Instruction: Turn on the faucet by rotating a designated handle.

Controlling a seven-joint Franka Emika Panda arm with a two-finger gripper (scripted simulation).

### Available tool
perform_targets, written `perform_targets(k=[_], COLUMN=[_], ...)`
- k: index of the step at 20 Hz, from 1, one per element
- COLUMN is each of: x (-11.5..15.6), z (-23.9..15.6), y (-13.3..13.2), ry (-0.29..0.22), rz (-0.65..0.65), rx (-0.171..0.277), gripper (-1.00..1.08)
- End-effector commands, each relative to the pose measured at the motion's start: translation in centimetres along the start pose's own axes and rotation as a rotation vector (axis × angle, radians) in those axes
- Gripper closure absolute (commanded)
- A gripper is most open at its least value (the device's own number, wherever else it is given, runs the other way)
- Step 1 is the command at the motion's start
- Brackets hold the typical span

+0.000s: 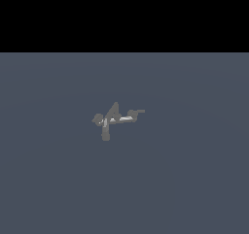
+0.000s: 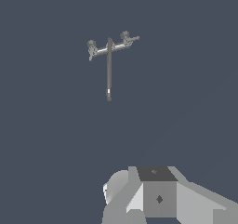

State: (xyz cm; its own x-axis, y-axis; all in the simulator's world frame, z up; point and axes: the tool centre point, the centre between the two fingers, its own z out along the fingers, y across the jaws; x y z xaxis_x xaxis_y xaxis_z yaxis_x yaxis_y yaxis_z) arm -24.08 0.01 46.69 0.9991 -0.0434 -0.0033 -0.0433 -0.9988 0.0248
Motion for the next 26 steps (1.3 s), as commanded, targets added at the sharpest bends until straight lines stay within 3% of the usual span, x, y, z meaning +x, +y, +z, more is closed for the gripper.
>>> perform_targets(k=[1,10,26], x=[0.5,4.0,13.3], z=[0.7,5.2,16.0], y=[-0.4,-2.4,-5.0], ry=[-0.001,-0.003,-0.007], rz=[0.023,0.171,0.525], rx=[0.001,0.005,0.015], gripper=[1.08,1.08,1.08])
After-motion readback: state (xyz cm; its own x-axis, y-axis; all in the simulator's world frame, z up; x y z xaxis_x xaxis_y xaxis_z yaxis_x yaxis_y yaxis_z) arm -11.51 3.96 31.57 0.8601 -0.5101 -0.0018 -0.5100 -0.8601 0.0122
